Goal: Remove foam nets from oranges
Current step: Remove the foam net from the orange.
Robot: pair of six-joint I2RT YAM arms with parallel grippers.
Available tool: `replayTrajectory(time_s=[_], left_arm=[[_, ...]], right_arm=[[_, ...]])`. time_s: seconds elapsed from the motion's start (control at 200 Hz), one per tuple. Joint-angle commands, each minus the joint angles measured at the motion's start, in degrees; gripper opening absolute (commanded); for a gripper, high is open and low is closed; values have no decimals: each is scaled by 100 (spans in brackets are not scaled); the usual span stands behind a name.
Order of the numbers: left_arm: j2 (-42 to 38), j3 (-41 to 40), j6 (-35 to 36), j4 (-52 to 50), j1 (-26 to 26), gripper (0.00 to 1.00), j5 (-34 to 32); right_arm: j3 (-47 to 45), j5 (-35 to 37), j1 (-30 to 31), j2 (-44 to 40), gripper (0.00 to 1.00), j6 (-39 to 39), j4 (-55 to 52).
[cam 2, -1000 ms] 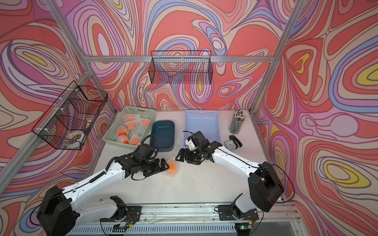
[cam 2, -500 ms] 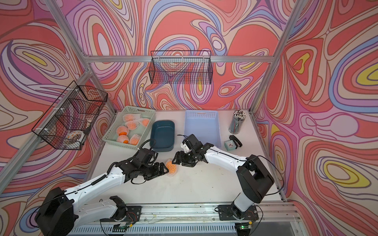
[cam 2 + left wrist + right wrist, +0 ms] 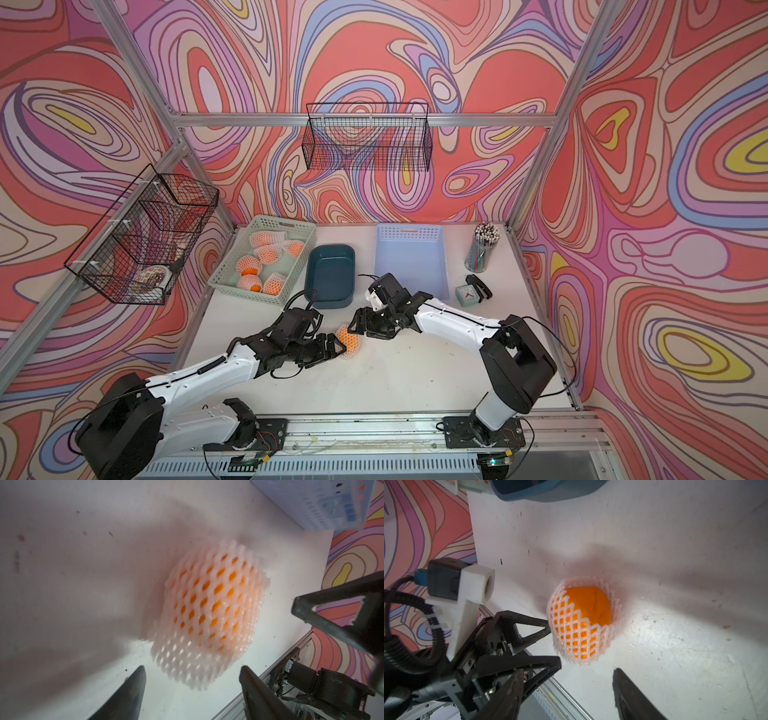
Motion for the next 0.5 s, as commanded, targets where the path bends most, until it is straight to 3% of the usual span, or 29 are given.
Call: replayTrajectory(time_s=[0.0, 0.295, 0.496], left_arm=[[121, -121, -112, 469, 34, 72, 42], [332, -130, -81, 753, 35, 70, 144], [633, -20, 9, 886, 35, 61, 205]], right_arm=[[-7, 66, 46, 74, 70, 12, 55], [2, 95, 55, 65, 69, 13, 45], [37, 92, 52, 105, 68, -15, 54]])
